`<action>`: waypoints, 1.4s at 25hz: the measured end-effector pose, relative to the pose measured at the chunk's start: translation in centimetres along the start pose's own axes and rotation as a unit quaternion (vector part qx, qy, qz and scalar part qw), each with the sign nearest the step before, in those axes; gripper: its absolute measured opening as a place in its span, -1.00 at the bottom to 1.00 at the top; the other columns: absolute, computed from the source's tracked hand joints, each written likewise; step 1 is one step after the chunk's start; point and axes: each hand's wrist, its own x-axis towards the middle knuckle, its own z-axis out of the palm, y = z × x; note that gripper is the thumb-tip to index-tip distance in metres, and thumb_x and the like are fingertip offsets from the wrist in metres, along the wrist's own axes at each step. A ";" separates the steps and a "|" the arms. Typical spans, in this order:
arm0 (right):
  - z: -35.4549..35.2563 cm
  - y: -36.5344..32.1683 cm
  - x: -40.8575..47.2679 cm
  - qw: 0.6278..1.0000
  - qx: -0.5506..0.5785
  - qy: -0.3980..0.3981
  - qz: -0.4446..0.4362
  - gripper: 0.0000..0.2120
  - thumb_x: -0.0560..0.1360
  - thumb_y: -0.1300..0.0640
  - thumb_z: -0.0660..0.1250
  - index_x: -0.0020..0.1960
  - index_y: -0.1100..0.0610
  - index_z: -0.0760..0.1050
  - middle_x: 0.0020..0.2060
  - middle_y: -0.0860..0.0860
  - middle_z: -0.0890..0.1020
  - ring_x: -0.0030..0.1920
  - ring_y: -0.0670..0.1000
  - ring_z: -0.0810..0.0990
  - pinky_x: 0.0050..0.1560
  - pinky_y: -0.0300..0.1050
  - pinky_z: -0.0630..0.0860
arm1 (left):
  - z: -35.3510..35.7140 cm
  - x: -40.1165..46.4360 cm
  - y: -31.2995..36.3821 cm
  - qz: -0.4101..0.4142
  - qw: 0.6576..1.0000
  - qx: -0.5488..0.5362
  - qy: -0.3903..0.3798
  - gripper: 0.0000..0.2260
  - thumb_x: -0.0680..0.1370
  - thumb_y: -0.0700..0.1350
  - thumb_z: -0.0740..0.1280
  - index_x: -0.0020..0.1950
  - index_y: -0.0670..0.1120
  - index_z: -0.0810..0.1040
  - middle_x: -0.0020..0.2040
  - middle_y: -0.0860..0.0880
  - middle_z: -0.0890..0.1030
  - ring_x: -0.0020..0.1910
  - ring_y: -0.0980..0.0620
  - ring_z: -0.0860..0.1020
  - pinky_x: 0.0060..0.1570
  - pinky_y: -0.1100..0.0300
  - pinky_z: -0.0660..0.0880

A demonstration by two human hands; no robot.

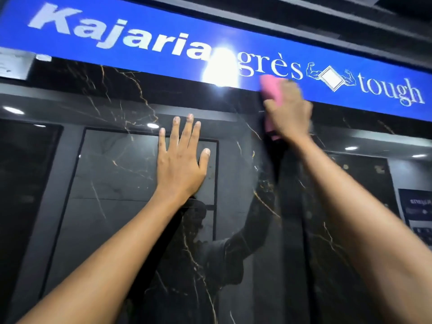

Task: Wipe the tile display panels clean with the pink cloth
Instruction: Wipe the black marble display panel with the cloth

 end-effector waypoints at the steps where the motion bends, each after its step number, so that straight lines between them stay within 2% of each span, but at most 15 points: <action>1: -1.3 3.9 0.9 0.995 -0.004 0.029 0.093 -0.45 0.43 -0.01 0.09 0.39 0.12 0.36 0.40 0.10 0.39 0.44 0.10 0.28 0.32 0.14 0.25 | -0.1 0.0 0.1 0.003 1.000 0.005 -0.006 -0.45 0.62 0.09 0.01 0.59 -0.08 0.07 0.60 -0.02 0.03 0.58 -0.06 -0.05 0.51 -0.09 -0.17; 4: -2.2 8.8 -2.7 0.981 -0.003 0.064 0.181 -0.44 0.47 0.04 0.13 0.45 0.17 0.28 0.44 0.11 0.33 0.47 0.09 0.23 0.36 0.21 0.22 | -0.8 0.0 1.1 -0.018 1.000 0.002 -0.007 -0.43 0.60 0.09 0.01 0.58 -0.09 0.12 0.60 -0.02 0.05 0.58 -0.09 -0.03 0.51 -0.09 -0.17; 7: -0.7 6.9 -12.3 0.996 0.038 0.030 -0.080 -0.27 0.32 0.02 0.17 0.48 0.22 0.29 0.44 0.17 0.36 0.45 0.14 0.29 0.23 0.09 0.30 | -0.9 0.1 5.5 -0.075 0.997 -0.023 0.020 -0.43 0.58 0.08 0.01 0.55 -0.11 0.20 0.59 -0.05 0.09 0.57 -0.12 -0.01 0.49 -0.09 -0.20; 9: -1.0 9.1 -17.4 0.950 -0.001 -0.046 -0.307 -0.24 0.32 -0.06 0.18 0.49 0.16 0.32 0.48 0.12 0.34 0.49 0.08 0.26 0.25 0.06 0.30 | -0.1 0.2 10.1 -0.066 0.996 -0.051 0.025 -0.46 0.58 0.06 0.02 0.55 -0.08 0.21 0.59 -0.02 0.09 0.58 -0.09 -0.01 0.49 -0.06 -0.20; 10: -1.9 12.0 -17.2 0.938 -0.003 -0.051 -0.343 -0.25 0.32 -0.08 0.18 0.48 0.15 0.34 0.47 0.10 0.35 0.49 0.06 0.27 0.25 0.04 0.31 | 0.4 0.1 12.2 -0.052 0.997 -0.061 0.022 -0.48 0.60 0.04 0.04 0.55 -0.06 0.21 0.59 0.00 0.09 0.58 -0.07 -0.01 0.49 -0.04 -0.20; 11: -2.7 15.6 -15.8 0.950 0.015 -0.034 -0.309 -0.26 0.31 -0.07 0.19 0.46 0.16 0.36 0.45 0.11 0.39 0.47 0.05 0.29 0.24 0.05 0.34 | 1.0 0.0 13.8 -0.047 0.997 -0.062 0.014 -0.51 0.62 0.03 0.06 0.56 -0.04 0.19 0.60 0.02 0.07 0.58 -0.06 -0.03 0.49 -0.03 -0.21; 13: -4.8 22.8 -10.8 0.995 0.039 0.015 -0.093 -0.30 0.32 -0.02 0.18 0.45 0.12 0.34 0.40 0.10 0.43 0.43 0.06 0.30 0.25 0.13 0.33 | 2.3 -0.6 15.1 -0.059 0.998 -0.033 -0.007 -0.52 0.67 0.02 0.07 0.59 -0.02 0.12 0.60 0.04 0.02 0.58 -0.04 -0.09 0.50 -0.05 -0.20; 15: -6.5 28.0 -5.1 0.990 0.028 0.070 0.122 -0.41 0.44 -0.03 0.17 0.45 0.09 0.29 0.41 0.07 0.37 0.46 0.04 0.24 0.35 0.24 0.23 | 3.1 -0.9 15.0 -0.065 0.998 0.012 -0.009 -0.51 0.67 0.05 0.00 0.60 -0.01 0.06 0.60 0.04 -0.01 0.58 -0.04 -0.10 0.51 -0.09 -0.17; 18: -6.8 26.6 2.0 0.972 0.021 0.069 0.224 -0.37 0.47 -0.09 0.00 0.47 0.15 0.27 0.49 0.07 0.29 0.52 0.05 0.14 0.42 0.23 0.12 | 3.3 -1.0 14.8 -0.068 0.997 0.026 -0.011 -0.46 0.61 0.10 -0.06 0.59 -0.01 0.07 0.60 0.04 0.02 0.58 -0.05 -0.07 0.50 -0.09 -0.13; 22: -2.8 16.1 -0.7 0.997 0.040 0.001 -0.064 -0.30 0.40 -0.01 0.08 0.53 0.13 0.20 0.53 0.08 0.22 0.54 0.06 0.11 0.39 0.09 0.15 | 3.2 -1.1 14.6 -0.063 0.997 0.035 -0.022 -0.45 0.60 0.07 -0.08 0.59 -0.03 0.07 0.60 0.04 0.02 0.58 -0.05 -0.06 0.50 -0.09 -0.12; 25: -1.0 12.1 -11.2 0.937 0.024 -0.051 -0.346 -0.28 0.38 -0.10 0.05 0.51 0.09 0.29 0.51 0.03 0.29 0.53 0.04 0.19 0.34 0.04 0.13 | 2.7 -0.9 14.1 -0.063 0.997 0.004 -0.033 -0.43 0.57 0.04 -0.09 0.59 -0.04 0.11 0.59 0.06 0.02 0.58 -0.04 -0.05 0.49 -0.10 -0.13; 27: -1.9 14.7 -11.3 0.896 0.015 -0.068 -0.440 -0.30 0.35 -0.12 0.07 0.44 0.09 0.40 0.43 0.05 0.43 0.43 0.05 0.37 0.27 0.01 0.21 | 2.2 -1.2 14.5 -0.055 0.997 -0.030 -0.041 -0.44 0.56 0.02 -0.05 0.58 -0.04 0.13 0.59 0.09 0.02 0.58 0.00 -0.05 0.50 -0.06 -0.16; 29: -3.0 19.4 -6.7 0.946 0.037 -0.027 -0.320 -0.31 0.32 -0.12 0.11 0.43 0.05 0.37 0.39 0.09 0.47 0.38 0.08 0.43 0.25 0.08 0.34 | 1.8 -2.5 15.2 -0.023 0.998 -0.036 -0.042 -0.45 0.57 0.04 -0.03 0.58 -0.03 0.14 0.58 0.10 0.03 0.58 0.00 -0.03 0.49 -0.03 -0.16; 32: -6.7 28.3 0.5 1.000 0.023 -0.013 0.006 -0.35 0.42 -0.06 0.16 0.50 0.03 0.25 0.48 0.05 0.33 0.49 0.03 0.22 0.34 0.09 0.22 | 2.7 -4.6 15.7 0.017 0.999 0.003 -0.052 -0.45 0.59 0.09 -0.06 0.58 -0.02 0.13 0.58 0.10 0.03 0.57 -0.01 -0.02 0.50 0.00 -0.14; 35: -6.8 27.9 -0.2 0.999 0.019 -0.002 0.046 -0.32 0.43 -0.05 0.13 0.54 0.06 0.21 0.53 0.02 0.23 0.55 0.02 0.08 0.39 0.10 0.13 | 3.3 -5.1 15.3 0.020 0.999 0.022 -0.040 -0.48 0.61 0.05 -0.04 0.58 -0.02 0.13 0.57 0.10 0.03 0.57 -0.01 -0.02 0.49 0.08 -0.20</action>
